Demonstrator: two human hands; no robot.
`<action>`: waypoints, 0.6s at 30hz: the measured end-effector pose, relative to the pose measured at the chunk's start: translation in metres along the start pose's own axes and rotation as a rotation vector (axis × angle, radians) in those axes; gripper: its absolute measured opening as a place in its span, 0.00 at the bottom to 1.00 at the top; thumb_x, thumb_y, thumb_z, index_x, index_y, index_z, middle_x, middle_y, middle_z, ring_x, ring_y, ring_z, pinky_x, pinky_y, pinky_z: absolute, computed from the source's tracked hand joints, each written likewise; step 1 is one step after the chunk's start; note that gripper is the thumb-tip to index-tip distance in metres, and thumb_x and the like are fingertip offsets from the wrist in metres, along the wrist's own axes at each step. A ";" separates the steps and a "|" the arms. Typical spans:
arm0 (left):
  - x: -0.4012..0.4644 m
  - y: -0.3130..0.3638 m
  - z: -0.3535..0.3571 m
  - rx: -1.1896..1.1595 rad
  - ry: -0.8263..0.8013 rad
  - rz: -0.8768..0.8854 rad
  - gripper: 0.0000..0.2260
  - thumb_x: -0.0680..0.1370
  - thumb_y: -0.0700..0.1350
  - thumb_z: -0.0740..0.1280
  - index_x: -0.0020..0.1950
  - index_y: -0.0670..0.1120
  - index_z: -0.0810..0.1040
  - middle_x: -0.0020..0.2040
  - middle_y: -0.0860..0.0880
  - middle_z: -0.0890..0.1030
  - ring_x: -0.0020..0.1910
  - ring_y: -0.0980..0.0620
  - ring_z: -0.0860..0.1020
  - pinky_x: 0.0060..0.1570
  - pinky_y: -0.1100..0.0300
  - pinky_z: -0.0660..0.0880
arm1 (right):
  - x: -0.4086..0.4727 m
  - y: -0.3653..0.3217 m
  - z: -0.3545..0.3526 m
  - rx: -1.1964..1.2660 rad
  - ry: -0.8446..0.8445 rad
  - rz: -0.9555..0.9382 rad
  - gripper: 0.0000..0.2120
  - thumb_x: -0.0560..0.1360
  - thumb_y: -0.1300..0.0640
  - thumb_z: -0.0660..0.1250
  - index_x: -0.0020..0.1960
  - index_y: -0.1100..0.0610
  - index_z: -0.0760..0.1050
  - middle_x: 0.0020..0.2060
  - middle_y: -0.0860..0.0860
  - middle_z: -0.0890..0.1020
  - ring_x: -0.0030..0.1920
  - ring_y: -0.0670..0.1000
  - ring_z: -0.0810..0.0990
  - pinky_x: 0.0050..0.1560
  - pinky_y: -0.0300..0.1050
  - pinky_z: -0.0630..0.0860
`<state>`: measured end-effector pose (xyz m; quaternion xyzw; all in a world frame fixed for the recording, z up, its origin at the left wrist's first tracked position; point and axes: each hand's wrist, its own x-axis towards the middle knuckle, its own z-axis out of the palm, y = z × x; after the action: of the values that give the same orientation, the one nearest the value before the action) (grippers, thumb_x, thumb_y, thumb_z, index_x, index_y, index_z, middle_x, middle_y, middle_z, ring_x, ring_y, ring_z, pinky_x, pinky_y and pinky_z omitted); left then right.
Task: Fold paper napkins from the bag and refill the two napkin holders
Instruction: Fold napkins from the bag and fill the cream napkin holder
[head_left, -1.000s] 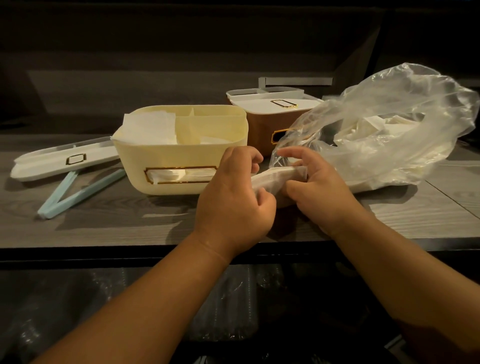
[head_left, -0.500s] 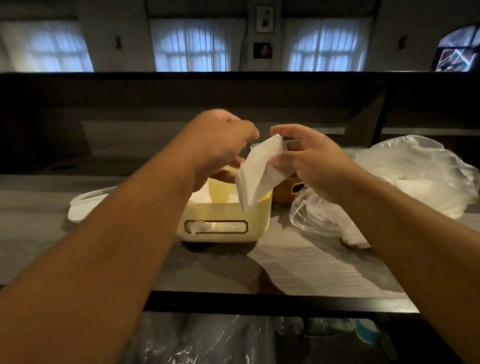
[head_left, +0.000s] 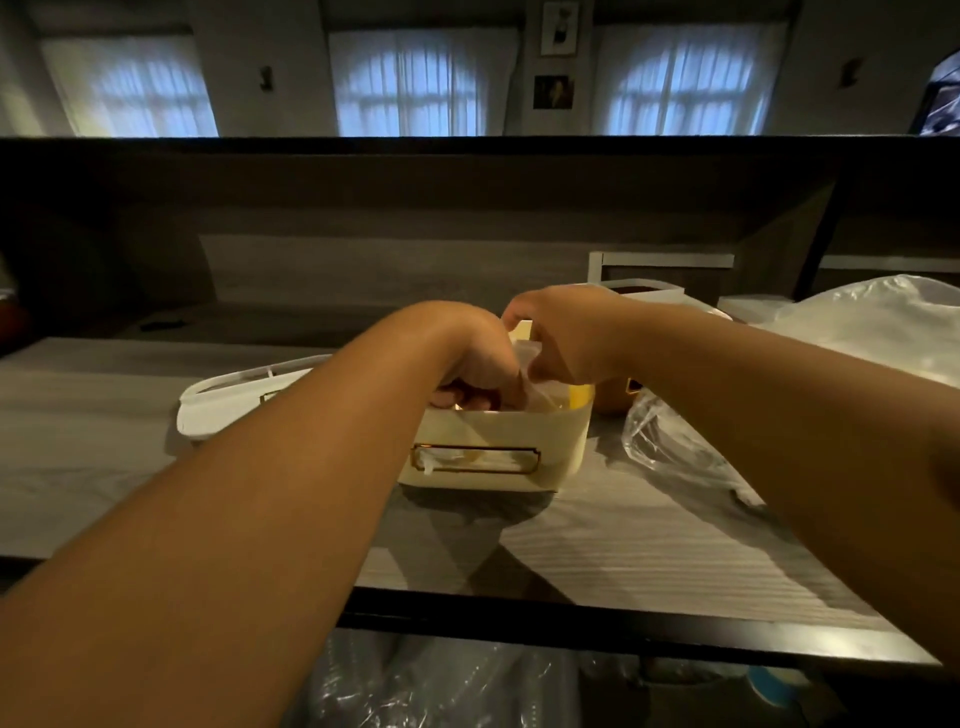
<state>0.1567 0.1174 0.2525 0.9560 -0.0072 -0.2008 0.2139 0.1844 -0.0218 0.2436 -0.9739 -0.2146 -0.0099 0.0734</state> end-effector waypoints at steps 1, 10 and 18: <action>0.002 0.000 0.002 0.011 -0.001 -0.001 0.05 0.77 0.47 0.73 0.47 0.48 0.79 0.37 0.47 0.80 0.28 0.54 0.73 0.30 0.62 0.70 | 0.000 -0.001 0.002 -0.039 -0.015 -0.013 0.28 0.75 0.54 0.75 0.72 0.48 0.69 0.54 0.49 0.79 0.52 0.51 0.78 0.42 0.38 0.72; 0.005 0.000 0.001 0.039 0.052 0.008 0.08 0.76 0.47 0.74 0.51 0.45 0.81 0.46 0.45 0.85 0.41 0.48 0.83 0.46 0.56 0.80 | -0.013 -0.007 0.003 -0.103 0.160 -0.050 0.23 0.76 0.58 0.71 0.70 0.52 0.71 0.53 0.50 0.81 0.50 0.52 0.79 0.48 0.42 0.75; -0.018 0.005 -0.018 0.073 0.248 0.058 0.08 0.81 0.42 0.67 0.44 0.41 0.79 0.38 0.45 0.83 0.32 0.52 0.78 0.32 0.62 0.74 | -0.013 -0.031 0.008 -0.238 -0.304 0.018 0.18 0.80 0.51 0.67 0.69 0.52 0.76 0.62 0.51 0.81 0.59 0.52 0.79 0.63 0.46 0.74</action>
<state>0.1470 0.1220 0.2765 0.9800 -0.0156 -0.0746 0.1839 0.1594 0.0019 0.2395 -0.9678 -0.2120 0.1128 -0.0755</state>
